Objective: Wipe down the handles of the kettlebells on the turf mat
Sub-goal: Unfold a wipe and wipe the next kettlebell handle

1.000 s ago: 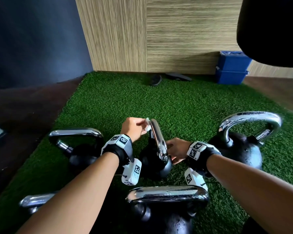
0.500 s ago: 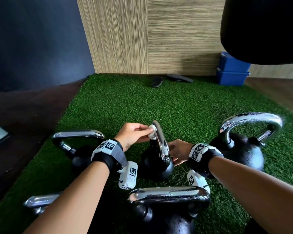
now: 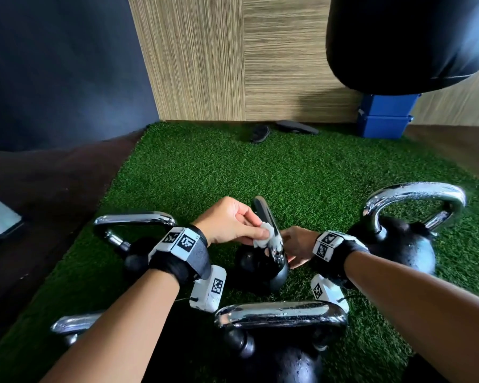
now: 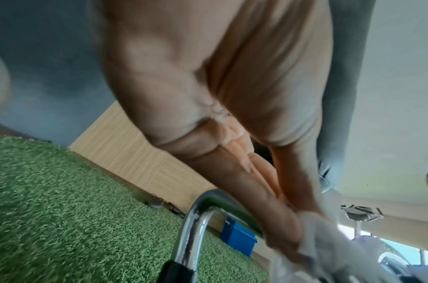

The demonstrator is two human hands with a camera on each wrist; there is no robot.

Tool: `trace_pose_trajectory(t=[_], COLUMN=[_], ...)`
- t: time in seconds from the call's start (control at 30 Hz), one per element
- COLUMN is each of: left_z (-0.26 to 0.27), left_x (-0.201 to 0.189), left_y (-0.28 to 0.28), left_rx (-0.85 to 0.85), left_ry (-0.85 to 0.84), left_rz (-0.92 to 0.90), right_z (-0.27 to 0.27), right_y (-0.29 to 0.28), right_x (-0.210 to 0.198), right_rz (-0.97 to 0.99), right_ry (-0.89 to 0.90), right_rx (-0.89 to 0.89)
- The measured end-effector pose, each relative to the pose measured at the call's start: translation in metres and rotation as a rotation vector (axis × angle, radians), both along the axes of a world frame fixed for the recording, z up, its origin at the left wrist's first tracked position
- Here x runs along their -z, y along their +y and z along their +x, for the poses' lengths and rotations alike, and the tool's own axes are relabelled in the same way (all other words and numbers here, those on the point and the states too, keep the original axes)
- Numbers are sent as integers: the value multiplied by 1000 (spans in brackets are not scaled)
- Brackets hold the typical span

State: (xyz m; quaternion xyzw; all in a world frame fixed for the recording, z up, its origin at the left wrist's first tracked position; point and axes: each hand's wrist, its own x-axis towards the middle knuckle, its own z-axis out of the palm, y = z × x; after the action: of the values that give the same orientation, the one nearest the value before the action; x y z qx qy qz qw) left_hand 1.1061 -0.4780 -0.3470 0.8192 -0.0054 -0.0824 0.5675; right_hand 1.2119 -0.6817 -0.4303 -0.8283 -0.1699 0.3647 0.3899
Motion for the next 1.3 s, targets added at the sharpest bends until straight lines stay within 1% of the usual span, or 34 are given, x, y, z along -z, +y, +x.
trace_pose_trajectory(t=[0.07, 0.13, 0.17, 0.3, 0.43, 0.5, 0.57, 0.6, 0.63, 0.7, 0.73, 0.8, 0.83, 0.9, 0.93, 0.97, 1.03, 1.1, 1.2, 1.23, 1.3], left_z=[-4, -14, -19, -30, -40, -45, -49, -50, -51, -51, -50, -46, -43, -37, -35, -32, -26, -21, -18, -17, -16], left_x=[2, 10, 14, 27, 43, 52, 59, 62, 61, 55, 51, 38, 30, 13, 4, -5, -20, -30, -37, -37, -36], left_y=[1, 0, -1, -4, -13, -19, -23, -23, -22, -16, -12, 1, 7, 18, 21, 22, 22, 19, 16, 16, 14], left_rx=[12, 67, 84, 33, 39, 3, -30, -36, -31, 6, 19, -34, -91, -196, -235, -270, -318, -329, -309, -304, -311], left_ry=[15, 43, 36, -88, -159, -200, -215, -210, -198, -165, -148, -143, -158, -196, -217, -239, -296, -345, -366, -377, -415], left_rz=[-11, -54, -47, 24, 78, 135, 147, 144, 145, 155, 159, 171, 159, 19, -71, -144, -205, -197, -239, -221, -96], right_z=[1, 0, 0, 1, 0, -4, -9, -12, -14, -16, -19, -22, -22, -24, -26, -28, -32, -35, -35, -34, -33], right_y=[0, 1, 1, 5, 6, 4, 4, 5, 6, 7, 6, 2, 1, 3, 5, 7, 9, 12, 19, 21, 24], right_x=[1, 2, 2, 1, 1, 0, -5, -11, -16, -29, -38, -55, -63, -78, -86, -94, -108, -116, -122, -123, -122], right_rz=[-6, -15, -17, -69, -82, -81, -80, -96, -131, -225, -224, -100, -12, 260, 415, 519, 574, 601, 670, 696, 734], right_ry=[-5, -14, -17, -44, -24, -13, -6, -23, -75, -264, -343, -454, -497, -486, -451, -421, -376, -311, -218, -175, -87], right_rx=[1, -4, -4, -12, 22, 38, 35, 22, -7, -79, -73, 9, 91, 258, 293, 294, 218, 143, 119, 113, 109])
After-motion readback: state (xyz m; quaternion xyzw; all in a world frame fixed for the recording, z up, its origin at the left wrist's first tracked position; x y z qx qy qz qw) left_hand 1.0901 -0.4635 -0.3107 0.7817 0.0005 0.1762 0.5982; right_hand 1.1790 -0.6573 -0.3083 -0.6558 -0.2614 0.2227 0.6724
